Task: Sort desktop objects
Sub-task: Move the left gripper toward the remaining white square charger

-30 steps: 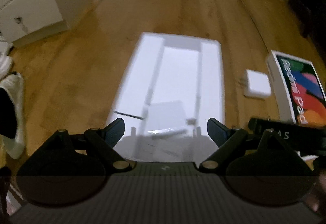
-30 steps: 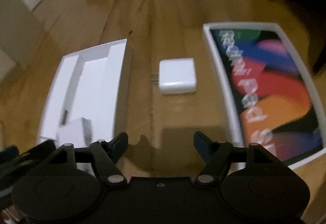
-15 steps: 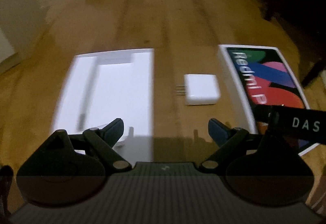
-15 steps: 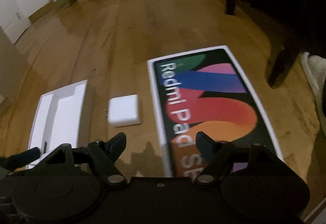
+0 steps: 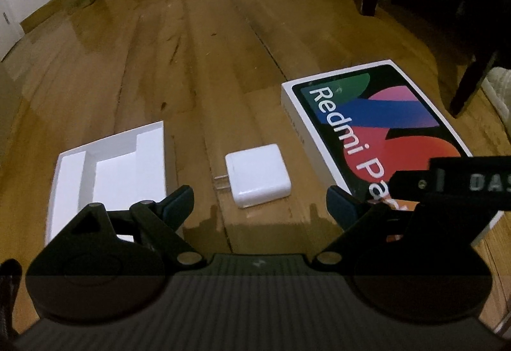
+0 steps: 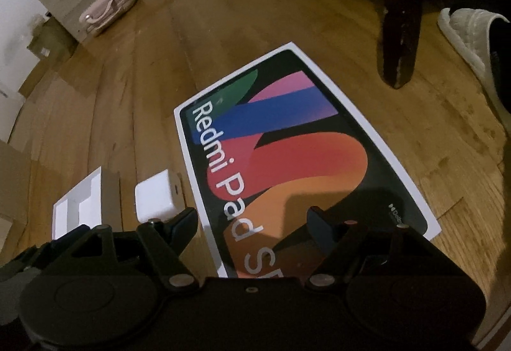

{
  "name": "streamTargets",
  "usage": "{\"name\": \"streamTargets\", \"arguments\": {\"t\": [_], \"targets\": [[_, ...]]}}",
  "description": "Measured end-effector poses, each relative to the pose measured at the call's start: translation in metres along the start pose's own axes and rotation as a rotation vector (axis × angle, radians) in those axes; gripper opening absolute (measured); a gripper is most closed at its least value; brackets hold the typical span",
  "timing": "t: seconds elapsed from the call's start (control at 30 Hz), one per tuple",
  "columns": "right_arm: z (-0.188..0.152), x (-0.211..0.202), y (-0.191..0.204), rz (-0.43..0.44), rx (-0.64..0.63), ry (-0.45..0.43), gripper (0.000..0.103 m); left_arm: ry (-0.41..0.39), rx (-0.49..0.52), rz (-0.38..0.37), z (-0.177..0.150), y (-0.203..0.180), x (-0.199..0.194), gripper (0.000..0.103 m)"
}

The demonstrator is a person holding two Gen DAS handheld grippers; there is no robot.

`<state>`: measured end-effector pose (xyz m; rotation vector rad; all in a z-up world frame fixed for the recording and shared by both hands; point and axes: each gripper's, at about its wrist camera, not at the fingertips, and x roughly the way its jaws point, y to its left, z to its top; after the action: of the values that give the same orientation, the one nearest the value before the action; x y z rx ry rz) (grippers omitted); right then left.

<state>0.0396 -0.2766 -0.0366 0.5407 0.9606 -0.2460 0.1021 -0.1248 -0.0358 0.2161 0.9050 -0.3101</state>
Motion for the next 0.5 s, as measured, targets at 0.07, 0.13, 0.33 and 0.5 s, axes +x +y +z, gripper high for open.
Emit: {"name": "streamTargets", "arguments": {"t": [0.07,0.13,0.33,0.5], "targets": [[0.001,-0.001,-0.001,0.012,0.008,-0.004,0.08,0.001,-0.026,-0.004,-0.001,0.001,0.004,0.09],[0.002,-0.001,-0.004,0.022,0.018,-0.004,0.08,0.002,-0.045,-0.011,-0.002,0.002,0.006,0.09],[0.007,0.004,-0.011,0.04,0.037,0.006,0.08,0.013,-0.082,0.007,-0.005,0.009,0.0,0.09],[0.008,0.01,-0.01,0.068,0.044,0.007,0.08,-0.011,-0.085,0.015,-0.004,0.011,0.009,0.091]]}}
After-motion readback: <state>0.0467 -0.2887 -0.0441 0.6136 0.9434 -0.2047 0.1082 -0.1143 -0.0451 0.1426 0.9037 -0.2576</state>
